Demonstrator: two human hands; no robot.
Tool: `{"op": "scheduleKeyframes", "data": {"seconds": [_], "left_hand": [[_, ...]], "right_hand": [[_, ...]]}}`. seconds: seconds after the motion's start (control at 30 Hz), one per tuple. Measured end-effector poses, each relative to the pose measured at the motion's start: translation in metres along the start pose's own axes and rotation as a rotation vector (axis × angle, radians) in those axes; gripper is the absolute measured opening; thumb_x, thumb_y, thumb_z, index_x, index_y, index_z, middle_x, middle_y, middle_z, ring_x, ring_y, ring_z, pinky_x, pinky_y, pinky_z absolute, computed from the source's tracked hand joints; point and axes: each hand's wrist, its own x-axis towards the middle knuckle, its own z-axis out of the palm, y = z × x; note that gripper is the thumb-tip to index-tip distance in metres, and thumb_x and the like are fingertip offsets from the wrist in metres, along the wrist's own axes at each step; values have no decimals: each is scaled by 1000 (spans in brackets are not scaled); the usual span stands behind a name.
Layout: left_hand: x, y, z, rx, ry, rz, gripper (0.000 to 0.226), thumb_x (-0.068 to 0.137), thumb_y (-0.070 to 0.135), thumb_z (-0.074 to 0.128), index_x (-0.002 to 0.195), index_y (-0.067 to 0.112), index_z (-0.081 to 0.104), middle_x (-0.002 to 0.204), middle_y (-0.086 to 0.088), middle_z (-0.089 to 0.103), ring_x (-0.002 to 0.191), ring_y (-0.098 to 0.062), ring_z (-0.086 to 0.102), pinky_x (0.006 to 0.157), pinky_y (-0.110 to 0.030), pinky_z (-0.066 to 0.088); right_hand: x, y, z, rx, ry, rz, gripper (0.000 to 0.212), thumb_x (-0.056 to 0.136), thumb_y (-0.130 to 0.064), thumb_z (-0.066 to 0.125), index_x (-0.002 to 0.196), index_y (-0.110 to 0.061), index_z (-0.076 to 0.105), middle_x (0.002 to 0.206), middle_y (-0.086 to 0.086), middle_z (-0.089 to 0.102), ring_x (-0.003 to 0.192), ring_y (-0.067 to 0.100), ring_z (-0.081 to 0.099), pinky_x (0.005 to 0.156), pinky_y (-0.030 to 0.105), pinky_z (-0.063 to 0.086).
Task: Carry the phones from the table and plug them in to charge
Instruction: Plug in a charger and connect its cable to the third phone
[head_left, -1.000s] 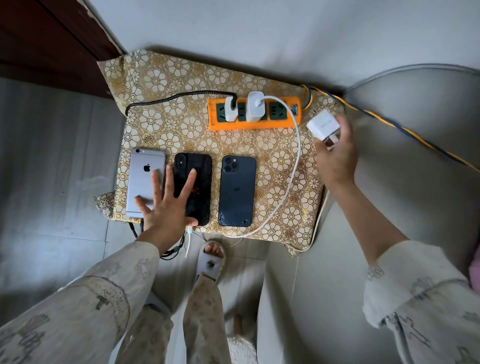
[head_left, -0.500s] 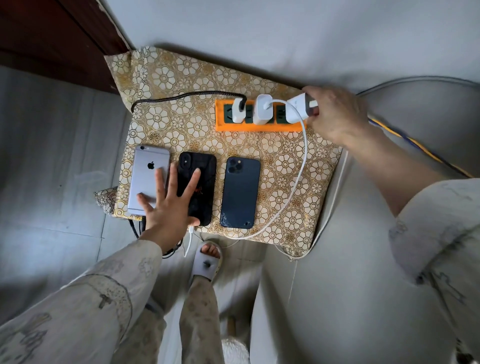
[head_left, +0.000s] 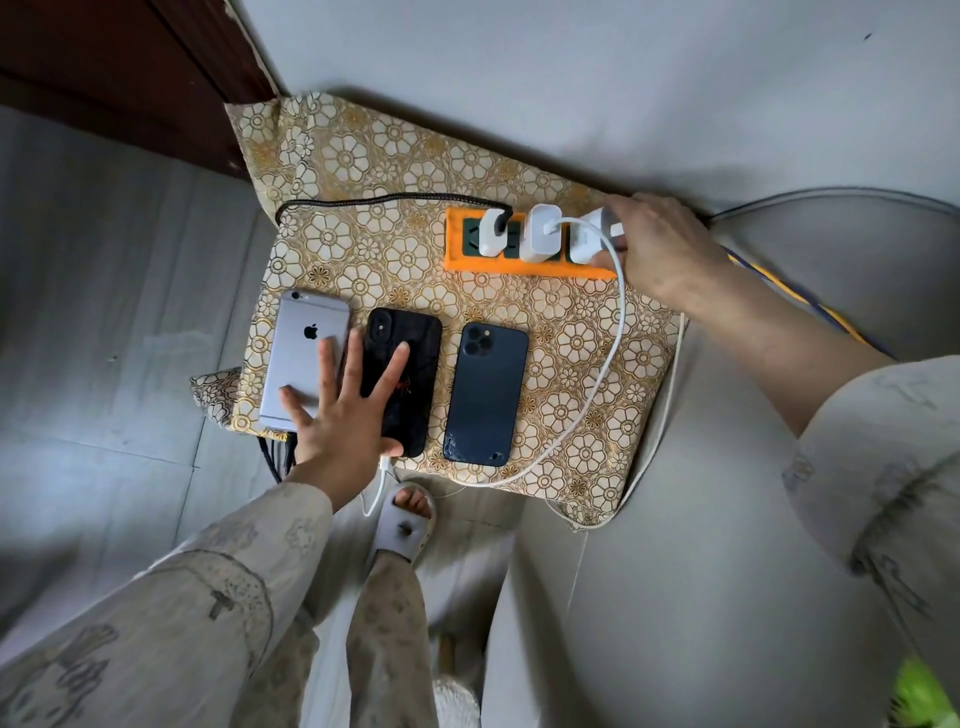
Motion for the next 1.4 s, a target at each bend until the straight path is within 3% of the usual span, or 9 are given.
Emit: {"op": "scheduleKeyframes", "data": {"seconds": [0.4, 0.77, 0.83, 0.9, 1.0, 1.1, 1.2, 1.33, 1.4], "left_hand": [[-1, 1, -1, 10, 2, -9, 109, 78, 47, 60, 125, 43, -38, 146, -4, -38, 135, -31, -33, 105, -69, 8], [-2, 0, -1, -19, 19, 7, 107, 79, 43, 60, 125, 44, -37, 147, -4, -37, 134, -30, -34, 106, -70, 8], [-2, 0, 0, -35, 34, 16, 107, 79, 42, 61, 125, 45, -37, 147, -3, -38, 134, -30, -34, 105, -70, 8], [-2, -1, -1, -54, 33, 25, 107, 80, 40, 62, 125, 46, -35, 148, -3, -36, 134, -30, -34, 105, -70, 8], [-2, -1, -2, -78, 34, 35, 107, 79, 37, 63, 127, 45, -32, 149, -3, -34, 135, -30, -33, 104, -71, 6], [-1, -1, -1, -79, 37, 31, 107, 79, 37, 65, 129, 46, -29, 150, -2, -33, 136, -30, -31, 104, -71, 6], [0, -1, 0, -85, 49, 37, 106, 77, 37, 66, 134, 46, -23, 151, -2, -31, 137, -30, -29, 103, -72, 6], [-2, -1, 0, -104, 100, 52, 102, 77, 35, 68, 139, 44, -13, 153, -1, -24, 139, -29, -24, 104, -71, 7], [-8, -4, 4, -84, 145, 76, 96, 78, 35, 66, 143, 39, -6, 155, -2, -17, 141, -28, -19, 107, -67, 8]], "right_hand": [[10, -12, -4, -127, -70, -156, 30, 82, -18, 63, 102, 4, 55, 107, 26, 61, 97, 43, 59, 77, 45, 47], [3, -7, 8, -24, 25, -115, 44, 80, -19, 68, 118, -2, 52, 121, 18, 58, 108, 36, 56, 85, 40, 45], [-7, -6, 21, 182, 98, 13, 62, 79, -20, 69, 133, -7, 42, 130, 14, 54, 115, 30, 54, 96, 39, 43], [-26, -9, 34, 493, 179, 238, 71, 78, -23, 71, 139, -12, 34, 111, 8, 64, 97, 22, 62, 92, 32, 45], [-67, -9, 58, 747, 219, 476, 37, 82, -27, 67, 113, -9, 57, 72, -5, 60, 67, 10, 60, 75, 14, 49], [-117, -5, 91, 1000, 125, 623, 20, 87, -28, 60, 93, -9, 64, 73, -2, 61, 66, 15, 60, 68, 29, 54], [-161, -8, 123, 973, 73, 727, 30, 88, -26, 58, 96, 2, 65, 77, 6, 65, 67, 15, 57, 59, 23, 43], [-201, -13, 154, 969, 60, 891, 23, 88, -11, 55, 96, 9, 64, 95, 29, 68, 85, 30, 63, 74, 32, 47], [-216, -22, 161, 970, 16, 891, 24, 90, -10, 50, 94, 10, 64, 96, 30, 68, 83, 30, 63, 69, 34, 48]]}}
